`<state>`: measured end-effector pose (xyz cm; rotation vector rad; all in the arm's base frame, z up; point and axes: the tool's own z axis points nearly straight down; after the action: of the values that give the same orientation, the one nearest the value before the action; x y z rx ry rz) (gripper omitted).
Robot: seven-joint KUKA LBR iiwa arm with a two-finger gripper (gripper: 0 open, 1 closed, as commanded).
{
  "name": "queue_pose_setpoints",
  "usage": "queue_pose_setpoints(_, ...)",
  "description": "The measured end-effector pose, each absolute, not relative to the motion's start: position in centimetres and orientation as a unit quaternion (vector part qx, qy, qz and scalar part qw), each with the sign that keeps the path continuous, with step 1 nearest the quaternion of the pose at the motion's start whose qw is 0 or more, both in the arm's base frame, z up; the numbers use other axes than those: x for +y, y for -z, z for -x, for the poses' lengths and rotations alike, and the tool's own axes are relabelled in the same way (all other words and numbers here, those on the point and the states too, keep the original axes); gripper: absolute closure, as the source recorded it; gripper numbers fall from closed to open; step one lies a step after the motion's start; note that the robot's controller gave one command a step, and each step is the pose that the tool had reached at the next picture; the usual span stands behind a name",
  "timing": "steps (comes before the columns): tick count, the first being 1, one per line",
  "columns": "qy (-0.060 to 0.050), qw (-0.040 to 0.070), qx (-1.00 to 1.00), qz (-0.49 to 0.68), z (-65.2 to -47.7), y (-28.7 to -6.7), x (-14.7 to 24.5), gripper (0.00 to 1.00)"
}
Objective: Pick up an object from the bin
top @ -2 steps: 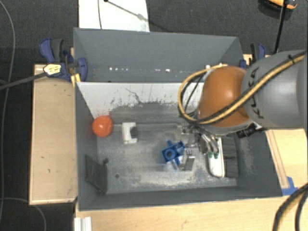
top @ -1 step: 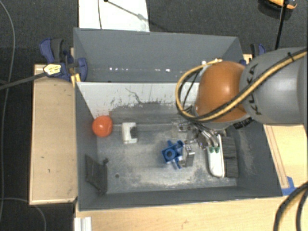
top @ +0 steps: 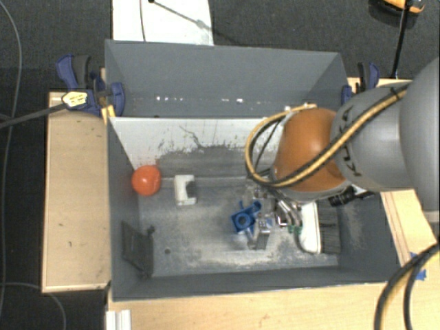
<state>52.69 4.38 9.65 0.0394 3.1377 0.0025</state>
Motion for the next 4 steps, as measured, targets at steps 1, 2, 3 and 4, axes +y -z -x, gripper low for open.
queue_pose_setpoints(1,-0.001,0.002,1.0,-0.031,-53.16,-7.52,5.46,1.0)
queue_pose_setpoints(2,-0.001,0.002,1.0,-0.03,-53.16,-7.51,5.46,1.0)
queue_pose_setpoints(3,-0.001,0.002,1.0,-0.03,-53.14,-7.63,5.47,1.0)
queue_pose_setpoints(4,-0.001,0.0,1.0,-0.03,-52.94,-8.39,5.46,1.0)
